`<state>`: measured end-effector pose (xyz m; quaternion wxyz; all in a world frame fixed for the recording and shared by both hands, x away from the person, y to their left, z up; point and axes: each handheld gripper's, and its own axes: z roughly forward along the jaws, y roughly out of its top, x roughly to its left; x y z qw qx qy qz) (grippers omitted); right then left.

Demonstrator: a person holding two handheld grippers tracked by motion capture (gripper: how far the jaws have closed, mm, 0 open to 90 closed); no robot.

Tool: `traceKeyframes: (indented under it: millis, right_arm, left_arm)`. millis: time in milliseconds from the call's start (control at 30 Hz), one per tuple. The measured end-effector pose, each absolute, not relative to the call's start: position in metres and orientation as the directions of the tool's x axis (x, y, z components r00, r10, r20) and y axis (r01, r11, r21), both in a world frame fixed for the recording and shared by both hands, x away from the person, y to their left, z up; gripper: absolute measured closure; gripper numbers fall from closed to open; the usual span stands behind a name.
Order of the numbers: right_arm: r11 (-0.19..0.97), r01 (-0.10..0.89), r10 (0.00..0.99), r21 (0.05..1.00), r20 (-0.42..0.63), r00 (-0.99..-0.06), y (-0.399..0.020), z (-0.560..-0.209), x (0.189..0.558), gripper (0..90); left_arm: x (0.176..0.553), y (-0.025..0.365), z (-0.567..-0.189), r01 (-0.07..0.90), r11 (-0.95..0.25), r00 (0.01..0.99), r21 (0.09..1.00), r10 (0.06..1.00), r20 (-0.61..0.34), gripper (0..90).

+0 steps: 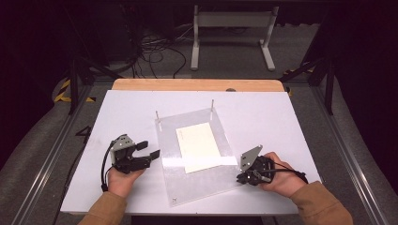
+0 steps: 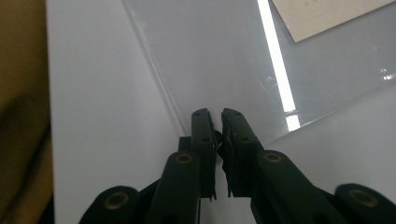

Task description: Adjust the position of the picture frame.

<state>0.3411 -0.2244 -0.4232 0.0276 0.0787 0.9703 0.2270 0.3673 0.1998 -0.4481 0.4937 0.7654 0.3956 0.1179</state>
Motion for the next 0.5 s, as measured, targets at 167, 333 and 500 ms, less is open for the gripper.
traceKeyframes:
  millis: [167, 333, 500]
  right_arm:
    - [0.869, 0.130, 0.151, 0.478, -0.006, -0.988, -0.222, -0.426, 0.321, 83.3]
    - [0.868, 0.102, 0.116, 0.485, 0.002, -0.993, -0.213, -0.427, 0.305, 83.1]
    - [0.858, 0.115, 0.124, 0.501, 0.015, -0.992, -0.214, -0.428, 0.304, 83.0]
  left_arm:
    - [0.368, 0.200, -0.449, 0.493, -0.197, 0.656, 0.848, 0.724, -0.213, 31.1]
    - [0.370, 0.200, -0.450, 0.497, -0.202, 0.651, 0.844, 0.730, -0.208, 31.1]
    - [0.392, 0.200, -0.451, 0.527, -0.182, 0.607, 0.830, 0.764, -0.218, 30.5]
